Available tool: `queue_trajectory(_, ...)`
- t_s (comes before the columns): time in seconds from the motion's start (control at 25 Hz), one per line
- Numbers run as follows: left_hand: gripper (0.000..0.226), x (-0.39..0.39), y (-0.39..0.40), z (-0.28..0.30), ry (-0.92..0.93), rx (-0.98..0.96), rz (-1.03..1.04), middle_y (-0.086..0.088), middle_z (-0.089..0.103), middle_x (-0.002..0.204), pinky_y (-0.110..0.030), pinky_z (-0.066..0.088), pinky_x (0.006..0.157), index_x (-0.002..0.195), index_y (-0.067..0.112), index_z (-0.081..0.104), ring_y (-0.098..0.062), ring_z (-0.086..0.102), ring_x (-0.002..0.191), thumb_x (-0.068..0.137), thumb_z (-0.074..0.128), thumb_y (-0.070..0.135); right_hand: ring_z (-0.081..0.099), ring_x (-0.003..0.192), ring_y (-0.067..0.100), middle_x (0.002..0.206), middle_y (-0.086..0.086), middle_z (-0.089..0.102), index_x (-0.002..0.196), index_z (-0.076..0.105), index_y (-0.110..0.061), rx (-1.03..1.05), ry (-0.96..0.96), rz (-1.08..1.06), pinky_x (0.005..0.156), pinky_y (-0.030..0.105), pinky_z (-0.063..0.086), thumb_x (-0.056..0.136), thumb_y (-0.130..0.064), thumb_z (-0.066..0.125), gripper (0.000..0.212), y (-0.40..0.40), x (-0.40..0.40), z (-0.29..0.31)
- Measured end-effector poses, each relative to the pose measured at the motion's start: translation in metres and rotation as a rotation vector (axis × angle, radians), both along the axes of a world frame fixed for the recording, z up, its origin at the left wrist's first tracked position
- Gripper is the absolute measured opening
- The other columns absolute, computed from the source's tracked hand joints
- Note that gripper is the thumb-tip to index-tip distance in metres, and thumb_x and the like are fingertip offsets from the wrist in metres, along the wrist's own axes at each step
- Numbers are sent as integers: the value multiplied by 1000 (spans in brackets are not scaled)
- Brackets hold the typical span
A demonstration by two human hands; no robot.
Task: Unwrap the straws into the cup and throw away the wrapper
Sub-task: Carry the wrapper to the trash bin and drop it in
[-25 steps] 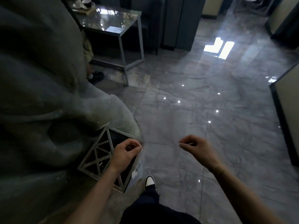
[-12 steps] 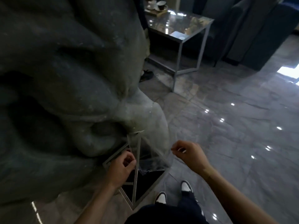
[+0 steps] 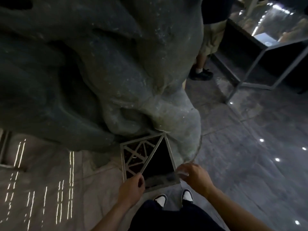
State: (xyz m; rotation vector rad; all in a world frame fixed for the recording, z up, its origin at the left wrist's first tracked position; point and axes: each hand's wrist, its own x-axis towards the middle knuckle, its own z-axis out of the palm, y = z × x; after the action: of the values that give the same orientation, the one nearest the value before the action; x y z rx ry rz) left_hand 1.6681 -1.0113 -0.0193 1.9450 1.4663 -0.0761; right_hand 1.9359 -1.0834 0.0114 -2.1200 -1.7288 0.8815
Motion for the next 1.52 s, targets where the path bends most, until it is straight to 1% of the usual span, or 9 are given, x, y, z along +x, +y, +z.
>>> queue_trajectory(0.12, 8, 8, -13, -11, 54, 14, 104, 8, 64, 72, -34, 48, 64, 82, 29, 52, -15, 62, 69, 89, 53, 33, 59, 97, 3, 113, -17, 66, 110, 64, -41, 40, 3, 83, 76, 22, 51, 89, -41, 60, 21, 0, 12, -6)
queue_trajectory(0.28, 10, 10, -17, -20, 136, -13, 198, -1, 70, 84, -31, 42, 60, 85, 25, 54, -22, 66, 78, 91, 46, 29, 60, 99, 5, 117, -15, 66, 115, 64, -38, 96, 16, 215, 77, 26, 55, 92, -39, 56, 24, 7, 7, -9)
queue_trajectory(0.48, 18, 9, -27, -16, 102, -72, 190, 3, 57, 111, -34, 50, 80, 104, 27, 59, -21, 63, 98, 88, 52, 31, 60, 103, 8, 110, -14, 70, 105, 70, -35, 67, -24, 341, 76, 30, 55, 91, -29, 58, 19, 13, -5, -22)
queue_trajectory(0.6, 21, 7, -40, -11, 8, -21, 128, 6, 55, 114, -32, 50, 81, 106, 26, 62, -15, 60, 98, 91, 51, 35, 61, 102, 10, 109, -14, 71, 104, 72, -35, 26, -60, 344, 76, 30, 54, 91, -31, 59, 19, 17, -10, -31)
queue_trajectory(0.68, 22, 8, -45, -6, 28, 25, 104, 6, 56, 116, -30, 49, 81, 108, 24, 63, -13, 59, 101, 94, 49, 35, 62, 103, 11, 111, -12, 71, 106, 71, -35, -10, -81, 346, 80, 31, 54, 91, -32, 58, 20, 19, -9, -38)
queue_trajectory(0.92, 29, 6, -44, -12, 149, -45, 19, 2, 49, 130, -38, 50, 89, 125, 22, 54, -20, 57, 111, 101, 38, 29, 54, 110, 16, 125, -10, 63, 119, 60, -38, -218, -199, 486, 90, 31, 46, 92, -32, 47, 30, 18, -14, -54)
queue_trajectory(1.08, 35, 3, -38, -23, 151, -99, 5, 1, 48, 135, -38, 49, 91, 133, 24, 50, -22, 55, 116, 101, 38, 28, 54, 109, 18, 120, -6, 65, 116, 60, -36, -243, -261, 467, 88, 34, 45, 93, -31, 47, 27, 18, -18, -60)
queue_trajectory(1.36, 45, -5, -28, -32, 230, -175, -53, -3, 45, 140, -42, 49, 94, 142, 25, 39, -27, 52, 123, 98, 41, 28, 49, 121, 20, 134, -3, 56, 136, 45, -34, -343, -349, 416, 97, 38, 43, 94, -35, 45, 42, 22, -35, -64)
queue_trajectory(1.52, 50, -11, -24, -38, 237, -206, -80, -4, 41, 143, -44, 48, 97, 144, 25, 35, -30, 52, 123, 95, 47, 25, 48, 122, 21, 136, -1, 53, 138, 41, -32, -361, -363, 378, 97, 38, 43, 92, -34, 49, 47, 20, -35, -67)
